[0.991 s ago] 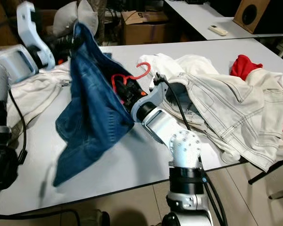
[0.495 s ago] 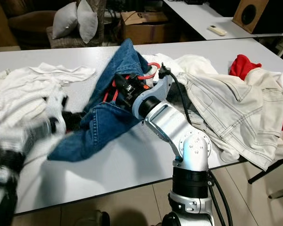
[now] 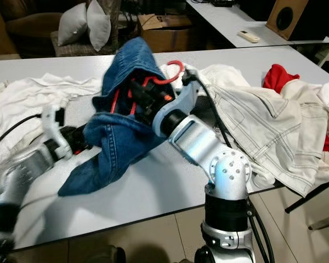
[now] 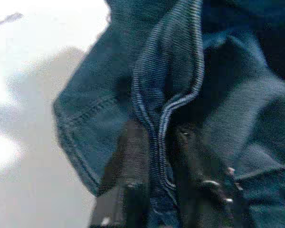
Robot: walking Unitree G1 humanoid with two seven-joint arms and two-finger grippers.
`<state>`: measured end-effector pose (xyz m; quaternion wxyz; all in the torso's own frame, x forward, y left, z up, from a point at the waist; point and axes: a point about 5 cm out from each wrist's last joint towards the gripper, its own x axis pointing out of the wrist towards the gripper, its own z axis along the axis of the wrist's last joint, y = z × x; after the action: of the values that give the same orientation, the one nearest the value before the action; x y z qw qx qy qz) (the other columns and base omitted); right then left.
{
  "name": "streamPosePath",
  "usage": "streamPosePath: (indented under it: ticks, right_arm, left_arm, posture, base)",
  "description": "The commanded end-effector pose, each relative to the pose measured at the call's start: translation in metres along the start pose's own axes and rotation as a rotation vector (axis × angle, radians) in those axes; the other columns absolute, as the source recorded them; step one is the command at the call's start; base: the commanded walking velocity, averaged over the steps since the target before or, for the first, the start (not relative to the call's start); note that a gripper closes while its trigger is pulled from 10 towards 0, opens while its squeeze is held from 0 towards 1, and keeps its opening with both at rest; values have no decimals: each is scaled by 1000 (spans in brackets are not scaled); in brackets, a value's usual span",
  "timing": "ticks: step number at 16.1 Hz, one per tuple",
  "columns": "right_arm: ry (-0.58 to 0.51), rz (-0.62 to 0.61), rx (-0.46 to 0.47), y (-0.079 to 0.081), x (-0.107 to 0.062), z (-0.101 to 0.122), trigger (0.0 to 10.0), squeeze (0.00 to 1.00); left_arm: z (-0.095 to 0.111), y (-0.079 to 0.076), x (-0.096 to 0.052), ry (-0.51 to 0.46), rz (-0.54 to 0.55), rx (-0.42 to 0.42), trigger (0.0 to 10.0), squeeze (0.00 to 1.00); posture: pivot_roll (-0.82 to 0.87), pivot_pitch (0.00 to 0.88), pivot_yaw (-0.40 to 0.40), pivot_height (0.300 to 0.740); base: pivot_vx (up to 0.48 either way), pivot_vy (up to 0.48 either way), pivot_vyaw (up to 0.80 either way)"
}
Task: Hang hanger
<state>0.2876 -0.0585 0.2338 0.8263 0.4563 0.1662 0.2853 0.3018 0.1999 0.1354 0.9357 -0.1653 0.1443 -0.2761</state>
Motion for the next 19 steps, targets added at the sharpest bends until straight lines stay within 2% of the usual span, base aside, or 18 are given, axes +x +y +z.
streamPosePath:
  ticks: [1, 3, 5, 8, 9, 10, 12, 13, 14, 15, 17, 19]
  right_arm:
    - [-29, 3, -14, -1, -4, 3, 10000, 0]
    - [-52, -13, -19, -7, -7, 7, 10000, 0]
    - [-71, -6, -2, -11, -12, 12, 10000, 0]
    - [-83, 20, -20, -8, -14, 17, 10000, 0]
    - [-84, 18, -33, -8, -16, 18, 10000, 0]
    - [-83, 19, -41, -7, -18, 21, 10000, 0]
    - [-90, 36, -57, -2, -22, 26, 10000, 0]
    - [-95, 51, -67, 2, -24, 29, 10000, 0]
    - [-101, 76, -72, 10, -24, 33, 10000, 0]
    - [-102, 81, -74, 11, -24, 35, 10000, 0]
    - [-97, 172, -103, 30, -26, 41, 10000, 0]
    - [-64, 213, -143, 36, -29, 40, 10000, 0]
  left_arm:
    - [6, -5, -7, -10, -37, 7, 10000, 1000]
    - [5, -9, -29, -3, -55, -13, 10000, 1000]
    - [10, -10, -51, -38, -50, -47, 10000, 1000]
    - [22, -11, -68, -130, -18, -42, 10000, 1000]
    - [28, -11, -75, -170, 16, -35, 10000, 208]
    - [34, -14, -82, -196, 47, -24, 10000, 0]
    - [34, -24, -92, -199, 70, 5, 10000, 0]
    - [29, -30, -96, -164, 69, 42, 10000, 0]
    - [14, -39, -96, -105, 97, 81, 10000, 0]
    - [11, -40, -96, -97, 105, 92, 10000, 0]
    - [-19, -42, -93, 29, 158, 153, 10000, 0]
    - [-26, -44, -92, 47, 168, 135, 10000, 0]
  posture:
    - [77, 15, -30, 740]
    - [81, 15, -30, 740]
    - [92, 14, -45, 740]
    - [98, 10, -52, 740]
    - [96, 6, -48, 740]
    - [97, 5, -47, 740]
    - [97, 4, -39, 740]
    - [101, 4, -37, 740]
    - [106, 7, -36, 740]
    - [108, 7, -38, 740]
    - [109, 12, -43, 740]
    - [106, 17, -47, 740]
  base:
    - [0, 0, 0]
    - [0, 0, 0]
    - [0, 0, 0]
    - [0, 0, 0]
    - [0, 0, 0]
    - [0, 0, 0]
    - [0, 0, 0]
    - [0, 0, 513]
    - [0, 0, 800]
    - [0, 0, 800]
    - [0, 0, 800]
    - [0, 0, 800]
